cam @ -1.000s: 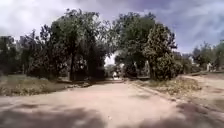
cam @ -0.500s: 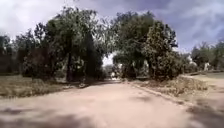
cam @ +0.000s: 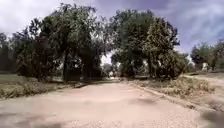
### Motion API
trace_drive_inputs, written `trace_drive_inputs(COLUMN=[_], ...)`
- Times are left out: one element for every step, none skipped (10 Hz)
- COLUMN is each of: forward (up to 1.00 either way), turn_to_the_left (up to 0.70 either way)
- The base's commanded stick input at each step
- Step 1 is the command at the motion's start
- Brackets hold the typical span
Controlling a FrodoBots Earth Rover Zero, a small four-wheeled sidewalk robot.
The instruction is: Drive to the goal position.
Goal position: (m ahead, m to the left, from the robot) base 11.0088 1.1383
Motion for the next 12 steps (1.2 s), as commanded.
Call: trace_drive_inputs(forward=[0.70, 0.70, 0.70, 0.70, 0.70, 0.70, 0.70, 0.70, 0.70, 0.70, 0.70, 0.70], turn_to_the_left=[-0.01, -0.01, -0.01, -0.01, -0.01, -0.01, -0.01, -0.01, -0.01, -0.01, -0.01, -0.01])
